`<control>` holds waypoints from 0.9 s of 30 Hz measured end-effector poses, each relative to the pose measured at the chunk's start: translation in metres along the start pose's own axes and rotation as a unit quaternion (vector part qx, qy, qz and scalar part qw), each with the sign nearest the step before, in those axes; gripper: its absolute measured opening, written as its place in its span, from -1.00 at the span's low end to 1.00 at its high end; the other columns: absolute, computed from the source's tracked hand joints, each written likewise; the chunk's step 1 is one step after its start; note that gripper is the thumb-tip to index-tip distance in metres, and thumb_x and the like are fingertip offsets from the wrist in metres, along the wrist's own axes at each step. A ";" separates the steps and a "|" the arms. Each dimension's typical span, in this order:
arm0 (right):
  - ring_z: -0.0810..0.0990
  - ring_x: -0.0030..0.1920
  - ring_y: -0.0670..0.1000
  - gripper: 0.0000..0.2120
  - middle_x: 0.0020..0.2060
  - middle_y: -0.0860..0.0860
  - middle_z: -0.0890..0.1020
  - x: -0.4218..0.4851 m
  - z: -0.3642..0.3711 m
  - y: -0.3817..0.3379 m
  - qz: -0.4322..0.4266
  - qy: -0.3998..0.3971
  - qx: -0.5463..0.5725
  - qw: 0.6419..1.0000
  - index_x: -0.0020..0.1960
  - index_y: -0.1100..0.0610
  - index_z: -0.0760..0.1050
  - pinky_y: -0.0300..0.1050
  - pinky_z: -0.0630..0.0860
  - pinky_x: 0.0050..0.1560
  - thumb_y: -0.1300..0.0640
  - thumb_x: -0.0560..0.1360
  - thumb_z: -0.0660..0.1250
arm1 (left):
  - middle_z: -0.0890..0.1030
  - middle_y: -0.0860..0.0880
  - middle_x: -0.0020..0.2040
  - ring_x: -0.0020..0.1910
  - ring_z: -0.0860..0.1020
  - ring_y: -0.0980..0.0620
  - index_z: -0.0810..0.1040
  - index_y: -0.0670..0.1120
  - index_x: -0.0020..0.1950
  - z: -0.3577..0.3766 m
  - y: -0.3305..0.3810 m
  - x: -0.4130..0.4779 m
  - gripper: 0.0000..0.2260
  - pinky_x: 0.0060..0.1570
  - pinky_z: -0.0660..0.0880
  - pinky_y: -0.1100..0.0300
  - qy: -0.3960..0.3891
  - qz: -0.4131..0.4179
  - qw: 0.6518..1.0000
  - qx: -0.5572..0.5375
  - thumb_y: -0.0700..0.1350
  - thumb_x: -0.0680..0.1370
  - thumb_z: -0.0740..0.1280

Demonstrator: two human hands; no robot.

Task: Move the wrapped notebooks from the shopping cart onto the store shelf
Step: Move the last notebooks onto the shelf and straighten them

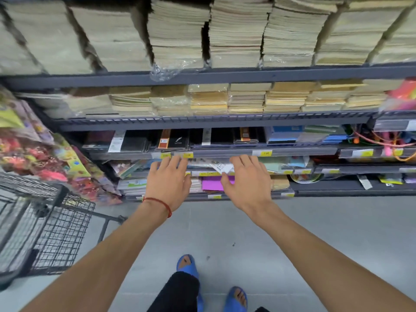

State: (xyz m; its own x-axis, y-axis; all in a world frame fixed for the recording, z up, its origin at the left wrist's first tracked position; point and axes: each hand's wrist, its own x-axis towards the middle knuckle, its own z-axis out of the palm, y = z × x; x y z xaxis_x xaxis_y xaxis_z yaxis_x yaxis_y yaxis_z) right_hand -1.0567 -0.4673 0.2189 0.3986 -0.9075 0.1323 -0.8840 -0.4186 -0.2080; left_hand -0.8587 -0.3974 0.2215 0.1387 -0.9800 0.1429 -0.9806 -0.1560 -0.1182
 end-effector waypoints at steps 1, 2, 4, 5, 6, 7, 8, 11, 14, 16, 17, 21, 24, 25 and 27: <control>0.50 0.14 0.08 -0.61 0.07 0.00 0.60 0.001 -0.001 -0.007 0.003 0.006 0.007 1.000 0.21 0.09 0.54 -0.01 0.47 0.17 -0.13 0.52 0.21 | 0.53 -0.05 0.08 0.03 0.49 -0.13 0.49 -0.08 0.24 0.000 -0.007 -0.002 -0.67 -0.02 0.40 -0.04 -0.004 -0.003 1.000 -0.002 0.05 0.55 0.24; 0.50 0.15 0.08 -0.60 0.07 0.00 0.60 0.003 -0.001 -0.016 0.004 0.011 0.012 1.000 0.21 0.09 0.54 -0.01 0.48 0.17 -0.13 0.52 0.22 | 0.53 -0.05 0.09 0.04 0.49 -0.13 0.48 -0.08 0.25 0.001 -0.015 -0.002 -0.67 -0.02 0.41 -0.04 -0.009 -0.007 1.000 -0.007 0.04 0.55 0.24; 0.50 0.16 0.08 -0.59 0.09 0.00 0.60 0.010 0.002 -0.033 0.003 0.013 0.017 1.000 0.23 0.09 0.54 0.00 0.48 0.18 -0.13 0.53 0.22 | 0.53 -0.05 0.09 0.04 0.48 -0.13 0.48 -0.07 0.25 0.006 -0.030 0.001 -0.68 -0.02 0.42 -0.04 -0.018 -0.009 1.000 -0.018 0.04 0.56 0.22; 0.49 0.17 0.08 -0.59 0.09 0.00 0.60 0.015 0.006 -0.043 0.003 0.010 0.019 1.000 0.24 0.09 0.54 0.00 0.48 0.19 -0.13 0.53 0.22 | 0.53 -0.05 0.09 0.04 0.48 -0.13 0.48 -0.07 0.25 0.010 -0.038 0.004 -0.68 -0.02 0.42 -0.03 -0.022 -0.007 0.999 -0.023 0.04 0.57 0.22; 0.49 0.18 0.08 -0.59 0.10 0.00 0.60 0.020 0.010 -0.052 0.005 0.007 0.020 1.000 0.25 0.09 0.54 0.00 0.48 0.20 -0.13 0.53 0.21 | 0.53 -0.05 0.09 0.04 0.49 -0.12 0.47 -0.07 0.25 0.014 -0.047 0.008 -0.68 -0.03 0.42 -0.03 -0.026 -0.004 0.999 -0.029 0.04 0.57 0.22; 0.49 0.17 0.08 -0.59 0.10 0.00 0.60 0.025 0.016 -0.061 0.008 0.005 0.018 1.000 0.25 0.08 0.54 0.00 0.47 0.20 -0.13 0.53 0.22 | 0.53 -0.05 0.10 0.04 0.49 -0.12 0.47 -0.07 0.26 0.020 -0.056 0.013 -0.68 -0.03 0.42 -0.03 -0.029 0.000 0.999 -0.034 0.04 0.57 0.22; 0.50 0.16 0.08 -0.59 0.09 0.00 0.61 0.031 0.022 -0.070 0.013 0.004 0.016 1.000 0.25 0.08 0.55 0.00 0.47 0.19 -0.13 0.53 0.22 | 0.54 -0.05 0.10 0.03 0.50 -0.13 0.47 -0.07 0.26 0.026 -0.067 0.017 -0.68 -0.03 0.43 -0.03 -0.032 0.003 0.999 -0.041 0.04 0.57 0.23; 0.51 0.13 0.08 -0.59 0.07 0.00 0.62 0.050 0.045 -0.096 0.034 -0.006 0.022 0.999 0.23 0.09 0.56 0.00 0.48 0.16 -0.12 0.53 0.24 | 0.54 -0.06 0.11 0.05 0.50 -0.14 0.46 -0.08 0.27 0.047 -0.100 0.034 -0.68 0.00 0.45 -0.04 -0.056 0.010 0.996 -0.067 0.03 0.57 0.23; 0.52 0.13 0.08 -0.60 0.08 0.01 0.62 0.067 0.068 -0.121 0.049 -0.021 0.032 0.998 0.24 0.11 0.55 -0.01 0.48 0.14 -0.10 0.52 0.28 | 0.53 -0.08 0.14 0.09 0.49 -0.14 0.44 -0.10 0.30 0.070 -0.133 0.048 -0.67 0.06 0.47 -0.04 -0.090 0.018 0.992 -0.091 0.02 0.59 0.21; 0.51 0.14 0.08 -0.58 0.10 0.01 0.62 0.077 0.084 -0.134 0.064 -0.028 0.049 0.996 0.27 0.10 0.55 -0.01 0.47 0.14 -0.10 0.51 0.30 | 0.52 -0.08 0.16 0.11 0.48 -0.13 0.42 -0.10 0.32 0.086 -0.151 0.057 -0.67 0.10 0.47 -0.03 -0.110 0.023 0.988 -0.109 0.02 0.60 0.19; 0.51 0.16 0.08 -0.57 0.12 0.00 0.61 0.081 0.092 -0.139 0.070 -0.033 0.058 0.995 0.29 0.09 0.54 -0.01 0.47 0.16 -0.10 0.51 0.30 | 0.51 -0.08 0.17 0.12 0.47 -0.13 0.40 -0.10 0.33 0.095 -0.159 0.062 -0.66 0.11 0.47 -0.03 -0.120 0.028 0.986 -0.115 0.02 0.61 0.18; 0.47 0.27 0.09 -0.55 0.21 0.03 0.60 0.098 0.130 -0.147 0.079 -0.066 0.100 0.990 0.34 0.11 0.50 0.03 0.50 0.23 -0.07 0.52 0.33 | 0.47 -0.11 0.26 0.21 0.42 -0.14 0.32 -0.15 0.41 0.130 -0.170 0.082 -0.58 0.16 0.43 -0.03 -0.144 0.017 0.976 -0.163 0.02 0.61 0.17; 0.43 0.32 0.09 -0.49 0.26 0.04 0.56 0.117 0.165 -0.143 0.091 -0.089 0.121 0.985 0.41 0.12 0.43 -0.01 0.46 0.25 -0.05 0.52 0.34 | 0.39 -0.16 0.39 0.36 0.35 -0.17 0.21 -0.20 0.51 0.163 -0.169 0.095 -0.47 0.31 0.40 -0.04 -0.149 -0.024 0.963 -0.224 0.00 0.60 0.22; 0.42 0.33 0.09 -0.47 0.28 0.05 0.54 0.124 0.177 -0.141 0.093 -0.092 0.127 0.983 0.43 0.13 0.40 -0.01 0.45 0.27 -0.04 0.52 0.35 | 0.35 -0.16 0.44 0.41 0.32 -0.17 0.16 -0.20 0.53 0.176 -0.169 0.100 -0.43 0.35 0.37 -0.03 -0.147 -0.037 0.958 -0.242 -0.01 0.60 0.23; 0.41 0.34 0.10 -0.43 0.31 0.05 0.52 0.136 0.198 -0.135 0.097 -0.095 0.141 0.981 0.47 0.14 0.35 -0.01 0.44 0.29 -0.04 0.52 0.35 | 0.23 -0.17 0.53 0.50 0.22 -0.15 0.05 -0.21 0.58 0.201 -0.167 0.107 -0.34 0.43 0.28 0.00 -0.144 -0.063 0.950 -0.271 -0.02 0.59 0.26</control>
State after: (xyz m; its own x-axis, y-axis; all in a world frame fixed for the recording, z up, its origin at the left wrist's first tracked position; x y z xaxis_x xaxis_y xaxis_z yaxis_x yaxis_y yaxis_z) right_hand -0.8349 -0.5408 0.0727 0.2912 -0.9499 -0.1140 -0.8563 -0.2056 -0.4739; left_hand -0.6522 -0.5013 0.0594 0.2151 -0.9633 -0.1605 -0.8703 -0.2637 0.4161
